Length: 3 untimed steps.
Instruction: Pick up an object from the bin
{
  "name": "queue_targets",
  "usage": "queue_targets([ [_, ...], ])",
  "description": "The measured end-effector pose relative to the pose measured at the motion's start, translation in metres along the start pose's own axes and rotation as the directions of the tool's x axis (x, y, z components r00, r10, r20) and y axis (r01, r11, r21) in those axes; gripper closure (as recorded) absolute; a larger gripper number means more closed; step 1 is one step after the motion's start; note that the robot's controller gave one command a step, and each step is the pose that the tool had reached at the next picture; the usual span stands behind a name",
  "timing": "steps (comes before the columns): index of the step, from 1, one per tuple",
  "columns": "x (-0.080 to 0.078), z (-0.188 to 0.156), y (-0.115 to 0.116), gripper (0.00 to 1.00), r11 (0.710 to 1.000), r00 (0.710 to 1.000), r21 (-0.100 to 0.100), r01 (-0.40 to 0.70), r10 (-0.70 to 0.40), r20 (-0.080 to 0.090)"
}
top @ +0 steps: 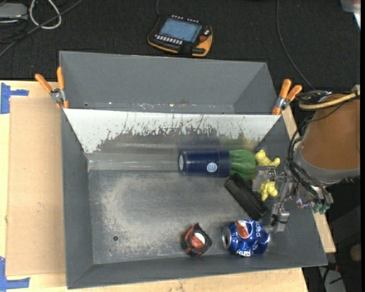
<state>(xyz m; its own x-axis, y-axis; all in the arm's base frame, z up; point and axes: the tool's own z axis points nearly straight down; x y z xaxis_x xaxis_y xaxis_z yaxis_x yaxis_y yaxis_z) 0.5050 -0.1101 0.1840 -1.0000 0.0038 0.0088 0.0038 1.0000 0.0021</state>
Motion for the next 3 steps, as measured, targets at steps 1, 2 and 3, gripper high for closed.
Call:
queue_targets([
  [1,-0.001,-0.004,0.001,0.00,1.000,1.000,0.002,0.005,-0.005,0.007],
  [2,0.019,0.116,0.004,0.00,0.983,0.983,0.001,0.184,-0.184,0.007],
  [3,0.016,0.062,0.002,0.00,0.983,0.983,0.006,0.183,-0.183,0.015],
])
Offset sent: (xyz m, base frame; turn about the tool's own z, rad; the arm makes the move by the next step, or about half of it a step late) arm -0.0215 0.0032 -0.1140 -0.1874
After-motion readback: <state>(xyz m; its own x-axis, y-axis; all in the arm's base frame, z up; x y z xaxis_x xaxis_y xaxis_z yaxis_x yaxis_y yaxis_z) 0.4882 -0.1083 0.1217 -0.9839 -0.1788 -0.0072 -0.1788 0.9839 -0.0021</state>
